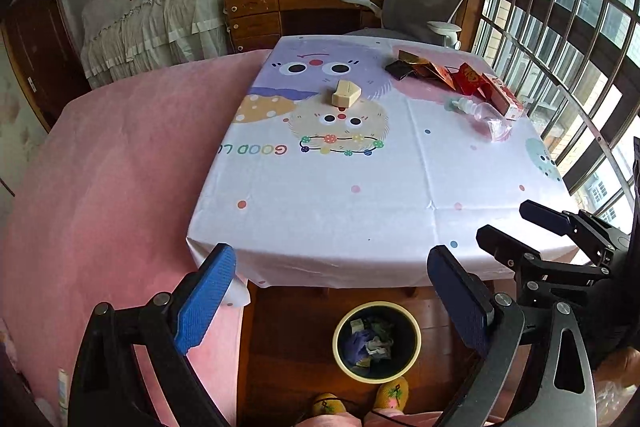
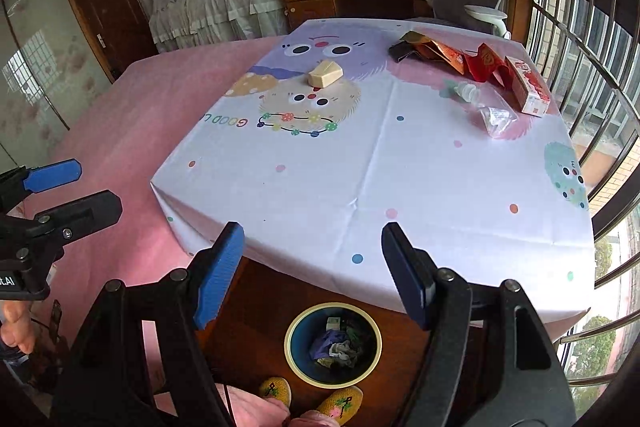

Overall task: Collect trash
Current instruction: 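Raise both tools from the bin back toward the table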

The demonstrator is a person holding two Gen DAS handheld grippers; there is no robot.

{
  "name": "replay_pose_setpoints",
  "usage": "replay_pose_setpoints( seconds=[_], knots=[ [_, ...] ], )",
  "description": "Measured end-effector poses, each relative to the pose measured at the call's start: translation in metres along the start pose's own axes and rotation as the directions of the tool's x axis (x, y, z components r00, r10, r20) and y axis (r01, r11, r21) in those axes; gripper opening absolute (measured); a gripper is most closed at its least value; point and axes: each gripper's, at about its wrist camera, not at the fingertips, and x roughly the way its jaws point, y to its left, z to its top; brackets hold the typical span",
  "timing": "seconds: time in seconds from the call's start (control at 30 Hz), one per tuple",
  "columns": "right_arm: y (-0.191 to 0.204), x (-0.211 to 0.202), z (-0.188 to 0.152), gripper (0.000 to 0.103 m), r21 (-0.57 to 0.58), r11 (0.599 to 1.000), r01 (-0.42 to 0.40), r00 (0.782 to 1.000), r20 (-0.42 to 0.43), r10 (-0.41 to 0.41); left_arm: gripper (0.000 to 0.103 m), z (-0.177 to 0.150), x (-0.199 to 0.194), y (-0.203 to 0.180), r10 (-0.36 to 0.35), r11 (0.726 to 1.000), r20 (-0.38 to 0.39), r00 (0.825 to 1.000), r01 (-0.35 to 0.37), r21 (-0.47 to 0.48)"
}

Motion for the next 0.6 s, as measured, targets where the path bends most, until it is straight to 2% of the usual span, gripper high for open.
replay_pose_setpoints(
  seconds=[0.27,0.43,0.6],
  knots=[
    [0.002,0.038,0.040,0.069,-0.019,0.999,0.027,0.999,0.031,-0.026,0.098,0.034,0.021,0.019,-0.008,1.000,0.032,0.999,0.007,0.030],
    [-0.002,0.082,0.064,0.069,0.018,0.997,0.074,0.997,0.011,-0.074,0.098,0.073,0.068,0.034,-0.060,0.993,0.027,0.998,0.056,0.102],
    [-0.002,0.144,0.106,0.069,0.021,0.991,0.135,0.991,-0.012,-0.135,0.094,0.129,0.141,0.051,-0.127,0.963,-0.002,0.992,0.124,0.238]
  ],
)
